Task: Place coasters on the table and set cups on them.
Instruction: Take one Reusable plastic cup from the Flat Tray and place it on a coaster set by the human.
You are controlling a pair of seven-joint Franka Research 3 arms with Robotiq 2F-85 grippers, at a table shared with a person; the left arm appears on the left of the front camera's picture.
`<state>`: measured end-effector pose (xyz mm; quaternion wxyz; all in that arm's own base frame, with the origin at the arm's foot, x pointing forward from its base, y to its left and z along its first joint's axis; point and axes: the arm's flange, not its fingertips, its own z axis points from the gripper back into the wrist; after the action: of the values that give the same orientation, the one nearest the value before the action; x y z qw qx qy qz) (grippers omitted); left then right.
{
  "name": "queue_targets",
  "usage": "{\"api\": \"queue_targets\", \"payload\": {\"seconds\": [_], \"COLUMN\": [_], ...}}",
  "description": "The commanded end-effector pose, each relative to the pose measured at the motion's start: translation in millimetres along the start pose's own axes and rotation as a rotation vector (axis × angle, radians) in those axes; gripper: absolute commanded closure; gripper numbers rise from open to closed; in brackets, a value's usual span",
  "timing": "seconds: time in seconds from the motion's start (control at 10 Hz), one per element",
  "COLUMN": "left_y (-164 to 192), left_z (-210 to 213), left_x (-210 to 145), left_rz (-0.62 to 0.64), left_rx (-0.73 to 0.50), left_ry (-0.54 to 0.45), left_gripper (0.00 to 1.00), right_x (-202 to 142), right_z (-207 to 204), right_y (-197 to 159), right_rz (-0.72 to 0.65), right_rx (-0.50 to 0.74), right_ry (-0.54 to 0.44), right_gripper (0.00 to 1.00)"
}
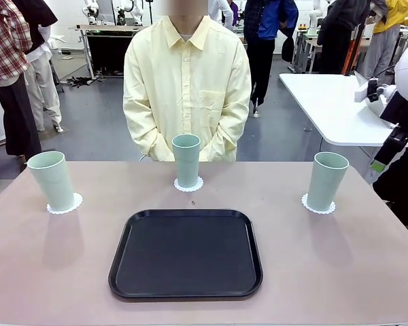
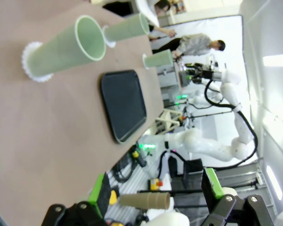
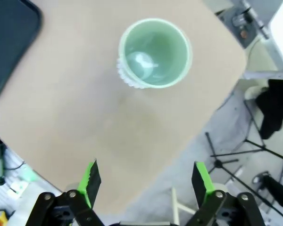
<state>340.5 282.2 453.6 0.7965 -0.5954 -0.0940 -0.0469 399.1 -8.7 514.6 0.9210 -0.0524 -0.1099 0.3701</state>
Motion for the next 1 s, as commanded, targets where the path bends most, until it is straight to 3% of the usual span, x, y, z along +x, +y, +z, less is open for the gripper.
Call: {"api": "queue_targets", "payload": {"seconds": [0.0,0.9], "left_y": [-1.7,-1.7], "left_z": [0.8,0.8], "left_x": [-1.0,-1.0], "left_rz": [-0.002,-0.002], "left_rx": [0.001,0.001], "left_ry": [-0.011,-0.011], "left_gripper": [0.00,0.00], "right_x": [-6.4,-6.4], "right_z": [-0.4,-0.4], "right_y": [-12.7,-12.7], "right_rz": [0.004,0.004], "right_rx": [-0.033,-0.033], "right_ry": [-0.023,-0.023], "right_gripper": [0.00,0.00]}}
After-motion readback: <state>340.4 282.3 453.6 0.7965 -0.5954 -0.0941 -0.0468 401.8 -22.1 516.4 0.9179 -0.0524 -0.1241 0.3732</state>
